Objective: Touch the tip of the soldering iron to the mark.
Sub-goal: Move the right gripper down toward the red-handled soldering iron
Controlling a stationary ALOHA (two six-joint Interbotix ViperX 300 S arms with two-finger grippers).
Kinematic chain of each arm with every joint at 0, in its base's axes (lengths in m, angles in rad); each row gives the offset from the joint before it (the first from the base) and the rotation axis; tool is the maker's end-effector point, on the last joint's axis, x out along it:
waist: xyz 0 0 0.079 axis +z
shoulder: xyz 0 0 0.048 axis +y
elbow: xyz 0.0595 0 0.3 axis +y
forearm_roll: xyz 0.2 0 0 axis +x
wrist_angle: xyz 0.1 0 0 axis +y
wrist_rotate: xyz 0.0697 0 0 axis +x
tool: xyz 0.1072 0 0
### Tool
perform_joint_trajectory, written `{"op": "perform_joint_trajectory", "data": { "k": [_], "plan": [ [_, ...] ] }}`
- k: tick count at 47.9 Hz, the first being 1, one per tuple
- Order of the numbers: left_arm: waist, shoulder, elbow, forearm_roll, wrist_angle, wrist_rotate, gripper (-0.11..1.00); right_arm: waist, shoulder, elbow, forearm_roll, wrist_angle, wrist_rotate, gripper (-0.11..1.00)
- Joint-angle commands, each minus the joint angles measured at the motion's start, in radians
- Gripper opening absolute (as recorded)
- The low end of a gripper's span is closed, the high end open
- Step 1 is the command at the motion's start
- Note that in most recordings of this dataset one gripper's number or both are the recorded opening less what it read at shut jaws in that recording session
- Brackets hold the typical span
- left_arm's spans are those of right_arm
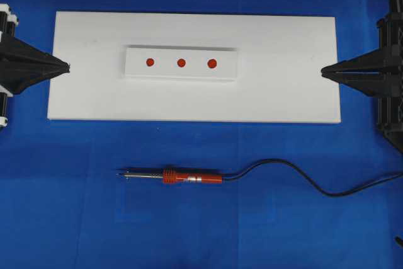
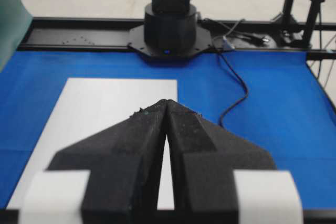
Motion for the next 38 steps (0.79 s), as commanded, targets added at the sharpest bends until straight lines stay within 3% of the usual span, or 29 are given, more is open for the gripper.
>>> {"op": "perform_joint_trajectory", "data": {
  "k": [1, 7, 20, 31, 38],
  "plan": [
    [-0.005, 0.002, -0.008, 0.002, -0.002, -0.002, 0.0, 0.003, 0.008, -0.029, 0.003, -0.005, 0.003, 0.0],
    [-0.008, -0.003, -0.008, 0.002, -0.002, 0.0, 0.0, 0.003, 0.011, -0.035, 0.0, 0.035, 0.003, -0.06],
    [-0.008, -0.003, -0.008, 0.002, -0.002, 0.0, 0.0, 0.037, 0.031, -0.067, 0.005, 0.075, 0.025, -0.06],
    [-0.008, -0.003, -0.006, 0.002, -0.003, 0.0, 0.0, 0.089, 0.155, -0.14, 0.005, 0.107, 0.058, -0.06],
    [-0.008, -0.003, -0.005, 0.002, -0.003, -0.002, 0.0, 0.107, 0.276, -0.213, 0.005, 0.16, 0.098, 0.05]
  ]
}}
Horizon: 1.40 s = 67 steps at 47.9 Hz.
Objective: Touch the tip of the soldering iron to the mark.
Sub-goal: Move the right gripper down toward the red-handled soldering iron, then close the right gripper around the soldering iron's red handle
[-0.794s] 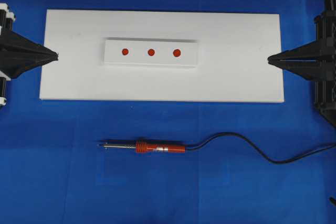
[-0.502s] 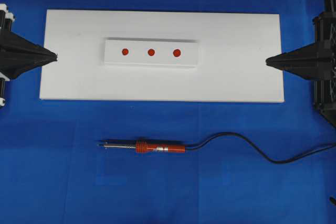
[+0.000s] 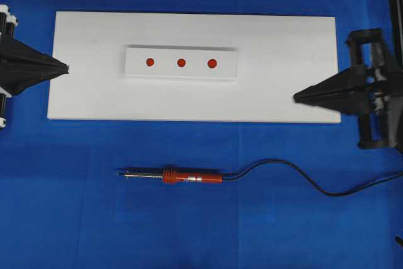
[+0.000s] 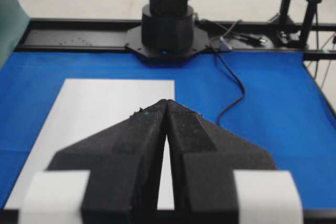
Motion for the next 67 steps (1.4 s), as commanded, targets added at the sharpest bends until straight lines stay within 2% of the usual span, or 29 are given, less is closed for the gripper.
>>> {"op": "perform_joint_trajectory", "data": {
  "k": [1, 5, 14, 16, 23, 36, 44, 55, 67],
  "plan": [
    [-0.002, 0.005, -0.006, 0.002, -0.005, 0.0, 0.0, 0.009, 0.069, -0.066, 0.003, 0.023, 0.021, 0.08],
    [-0.002, 0.005, -0.005, 0.002, -0.006, -0.002, 0.0, 0.009, 0.141, -0.109, 0.005, 0.052, 0.06, 0.28],
    [-0.002, 0.005, 0.0, 0.002, -0.006, -0.002, 0.0, 0.017, 0.285, -0.186, 0.005, 0.086, 0.123, 0.84],
    [-0.002, 0.005, 0.0, 0.002, -0.006, -0.002, 0.0, 0.018, 0.314, -0.201, 0.005, 0.089, 0.137, 0.91],
    [-0.002, 0.005, 0.002, 0.002, -0.006, -0.002, 0.0, 0.043, 0.42, -0.265, 0.005, 0.115, 0.176, 0.85],
    [-0.002, 0.005, 0.005, 0.002, -0.011, -0.003, 0.0, 0.095, 0.624, -0.377, 0.006, 0.124, 0.241, 0.85],
    [-0.002, 0.005, 0.008, 0.002, -0.012, -0.003, 0.0, 0.114, 0.736, -0.425, 0.006, 0.107, 0.258, 0.85],
    [-0.002, 0.005, 0.008, 0.002, -0.017, -0.005, 0.0, 0.12, 0.896, -0.474, 0.052, 0.034, 0.264, 0.85],
    [-0.002, 0.005, 0.011, 0.002, -0.02, -0.005, 0.0, 0.146, 0.994, -0.517, 0.084, -0.015, 0.264, 0.85]
  ]
}}
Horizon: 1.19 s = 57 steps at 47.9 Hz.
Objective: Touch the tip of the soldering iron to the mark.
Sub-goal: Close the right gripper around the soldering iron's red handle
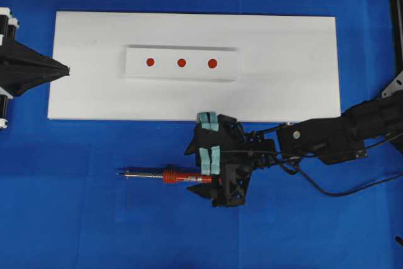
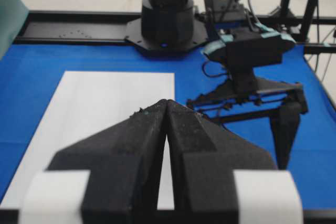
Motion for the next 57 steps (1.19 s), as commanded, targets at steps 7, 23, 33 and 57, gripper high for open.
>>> {"op": "perform_joint_trajectory", "data": {
  "k": [7, 23, 33, 57],
  "plan": [
    [-0.002, 0.005, -0.009, 0.002, -0.015, -0.002, 0.0, 0.009, 0.046, -0.043, 0.015, -0.025, -0.002, 0.84],
    [-0.002, 0.005, -0.006, 0.003, -0.015, 0.0, 0.0, 0.011, 0.08, -0.054, 0.017, -0.048, -0.002, 0.78],
    [-0.002, 0.005, -0.006, 0.002, -0.015, 0.0, 0.0, 0.011, 0.097, -0.067, 0.017, -0.044, -0.005, 0.53],
    [-0.002, 0.005, -0.006, 0.002, -0.015, 0.0, 0.0, 0.011, 0.103, -0.077, 0.014, -0.023, -0.008, 0.06]
  ]
}}
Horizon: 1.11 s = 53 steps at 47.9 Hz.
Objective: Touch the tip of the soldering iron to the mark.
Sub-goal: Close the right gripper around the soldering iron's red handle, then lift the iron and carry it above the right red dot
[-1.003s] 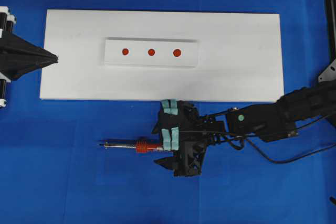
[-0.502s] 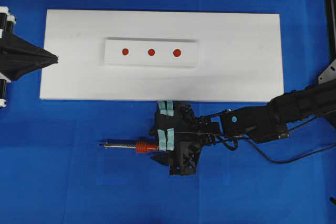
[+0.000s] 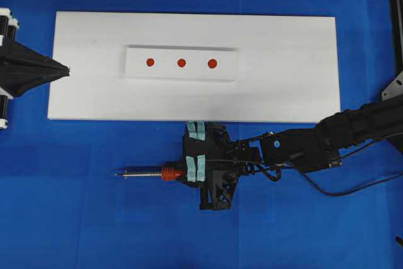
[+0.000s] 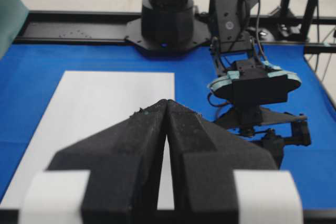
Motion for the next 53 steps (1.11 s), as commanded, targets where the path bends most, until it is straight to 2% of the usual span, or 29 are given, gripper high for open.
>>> {"op": "perform_joint_trajectory", "data": {
  "k": [1, 10, 21, 33, 43, 53],
  "plan": [
    [-0.002, 0.003, -0.009, 0.0, -0.008, 0.0, 0.0, 0.005, -0.02, -0.017, 0.0, 0.008, -0.002, 0.06],
    [-0.002, 0.005, -0.009, 0.0, -0.008, -0.003, 0.0, 0.002, -0.074, -0.015, 0.0, 0.061, -0.002, 0.06],
    [-0.002, 0.003, -0.009, 0.0, -0.008, -0.003, 0.0, -0.014, -0.219, -0.017, -0.018, 0.241, -0.003, 0.06],
    [-0.002, 0.005, -0.009, 0.0, -0.014, -0.003, 0.0, -0.021, -0.382, -0.058, -0.106, 0.459, 0.0, 0.06],
    [-0.002, 0.005, -0.009, 0.0, -0.017, -0.006, 0.0, -0.02, -0.44, -0.133, -0.181, 0.652, 0.011, 0.06],
    [-0.002, 0.003, -0.009, 0.0, -0.017, -0.006, 0.0, -0.017, -0.439, -0.143, -0.206, 0.673, 0.021, 0.06]
  ]
}}
